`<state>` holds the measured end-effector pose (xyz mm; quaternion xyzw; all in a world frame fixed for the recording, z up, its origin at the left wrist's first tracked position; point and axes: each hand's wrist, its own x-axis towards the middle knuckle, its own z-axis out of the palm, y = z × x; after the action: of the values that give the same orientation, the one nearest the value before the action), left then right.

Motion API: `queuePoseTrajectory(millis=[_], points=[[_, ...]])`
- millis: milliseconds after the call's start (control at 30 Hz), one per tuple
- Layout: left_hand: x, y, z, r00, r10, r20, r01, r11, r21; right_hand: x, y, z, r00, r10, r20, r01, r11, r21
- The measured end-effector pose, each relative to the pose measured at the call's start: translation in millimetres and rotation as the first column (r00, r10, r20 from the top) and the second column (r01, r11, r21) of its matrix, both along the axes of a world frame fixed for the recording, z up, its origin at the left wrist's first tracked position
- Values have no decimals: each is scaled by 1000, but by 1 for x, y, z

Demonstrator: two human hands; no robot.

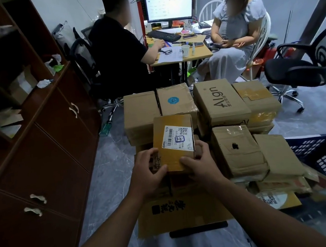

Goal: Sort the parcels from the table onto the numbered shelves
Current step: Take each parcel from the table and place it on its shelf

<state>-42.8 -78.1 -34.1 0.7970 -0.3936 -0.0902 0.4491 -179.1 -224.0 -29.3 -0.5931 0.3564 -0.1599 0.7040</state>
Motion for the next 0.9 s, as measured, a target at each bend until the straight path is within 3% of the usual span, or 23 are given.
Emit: queuePoseTrajectory(millis=[300,533,667,900], points=[[8,-4,19,994,-98,53,99,995,-19,-7,4,11,993,-82,84,82,997,6],[30,1,41,972,-195,134,204,977,-63,-19,20,16,957,-282,72,290,946,-147],[48,13,57,912,-303,277,290,953,89,-29,43,20,926,-363,101,376,905,-196],[49,34,78,693,-536,482,315,827,466,-55,113,26,815,-556,163,579,765,-281]])
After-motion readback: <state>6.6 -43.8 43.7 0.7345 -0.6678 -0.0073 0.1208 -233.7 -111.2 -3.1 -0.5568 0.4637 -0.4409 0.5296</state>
